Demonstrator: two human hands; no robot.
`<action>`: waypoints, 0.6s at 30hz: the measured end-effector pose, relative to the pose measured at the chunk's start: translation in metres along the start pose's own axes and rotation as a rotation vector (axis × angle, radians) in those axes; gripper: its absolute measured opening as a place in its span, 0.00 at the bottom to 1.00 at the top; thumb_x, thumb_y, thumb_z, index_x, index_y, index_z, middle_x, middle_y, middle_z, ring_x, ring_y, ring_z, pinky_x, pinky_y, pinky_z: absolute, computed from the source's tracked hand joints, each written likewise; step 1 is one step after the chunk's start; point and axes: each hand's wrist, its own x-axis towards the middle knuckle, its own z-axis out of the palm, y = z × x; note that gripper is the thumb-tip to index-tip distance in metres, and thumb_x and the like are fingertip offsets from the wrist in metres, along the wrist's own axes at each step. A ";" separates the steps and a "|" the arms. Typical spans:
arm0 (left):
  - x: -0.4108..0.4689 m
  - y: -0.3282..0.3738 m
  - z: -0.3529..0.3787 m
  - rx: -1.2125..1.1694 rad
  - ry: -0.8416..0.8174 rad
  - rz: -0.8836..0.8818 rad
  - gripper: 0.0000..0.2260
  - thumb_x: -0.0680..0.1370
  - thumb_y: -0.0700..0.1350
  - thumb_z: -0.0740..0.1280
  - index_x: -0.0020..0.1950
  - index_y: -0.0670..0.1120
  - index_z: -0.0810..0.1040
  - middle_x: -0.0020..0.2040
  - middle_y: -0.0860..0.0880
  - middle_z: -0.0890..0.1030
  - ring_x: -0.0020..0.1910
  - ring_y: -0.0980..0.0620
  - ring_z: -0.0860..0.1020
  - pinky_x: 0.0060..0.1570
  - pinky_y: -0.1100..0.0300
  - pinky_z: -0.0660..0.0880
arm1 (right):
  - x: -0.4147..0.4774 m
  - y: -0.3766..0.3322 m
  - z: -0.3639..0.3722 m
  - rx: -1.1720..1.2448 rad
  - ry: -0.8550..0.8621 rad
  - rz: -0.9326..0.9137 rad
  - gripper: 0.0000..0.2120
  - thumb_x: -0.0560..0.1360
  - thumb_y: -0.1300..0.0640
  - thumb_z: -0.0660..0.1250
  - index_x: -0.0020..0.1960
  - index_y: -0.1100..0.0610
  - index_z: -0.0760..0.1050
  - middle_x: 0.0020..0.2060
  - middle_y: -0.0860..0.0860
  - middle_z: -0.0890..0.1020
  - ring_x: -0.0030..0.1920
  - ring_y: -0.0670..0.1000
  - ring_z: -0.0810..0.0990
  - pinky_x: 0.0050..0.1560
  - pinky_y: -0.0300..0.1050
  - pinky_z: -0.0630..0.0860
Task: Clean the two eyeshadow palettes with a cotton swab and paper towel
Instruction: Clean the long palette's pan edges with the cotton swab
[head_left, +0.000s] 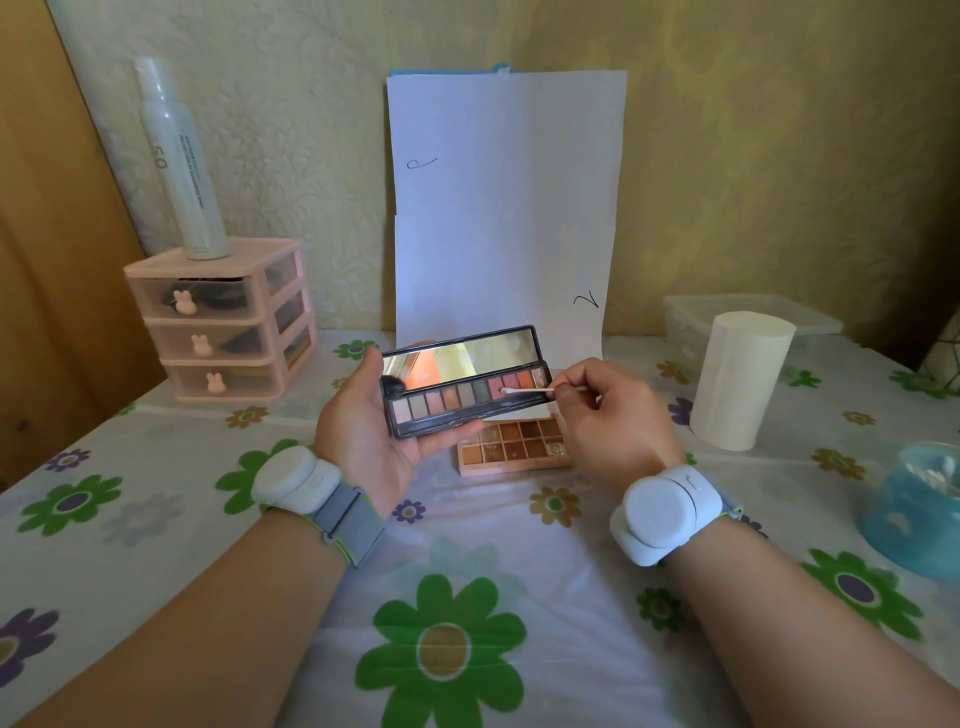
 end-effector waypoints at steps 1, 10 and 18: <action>0.000 0.000 0.000 0.000 -0.003 -0.001 0.20 0.85 0.56 0.57 0.62 0.42 0.77 0.50 0.40 0.87 0.45 0.35 0.86 0.36 0.37 0.83 | 0.000 0.000 0.001 0.012 0.017 0.000 0.10 0.78 0.58 0.64 0.41 0.48 0.78 0.42 0.44 0.79 0.41 0.46 0.76 0.40 0.39 0.69; -0.002 0.000 0.002 -0.031 0.033 0.002 0.19 0.85 0.56 0.57 0.60 0.43 0.78 0.56 0.39 0.86 0.44 0.35 0.86 0.35 0.36 0.83 | -0.002 0.000 -0.001 -0.029 -0.026 0.014 0.10 0.78 0.58 0.63 0.41 0.48 0.77 0.41 0.44 0.79 0.41 0.45 0.77 0.37 0.36 0.68; -0.002 0.000 0.003 -0.046 0.059 -0.008 0.21 0.85 0.56 0.57 0.68 0.42 0.76 0.60 0.38 0.84 0.46 0.34 0.86 0.33 0.37 0.82 | -0.001 0.000 0.000 0.000 -0.007 0.012 0.10 0.79 0.58 0.63 0.42 0.48 0.77 0.41 0.44 0.79 0.41 0.46 0.76 0.38 0.36 0.69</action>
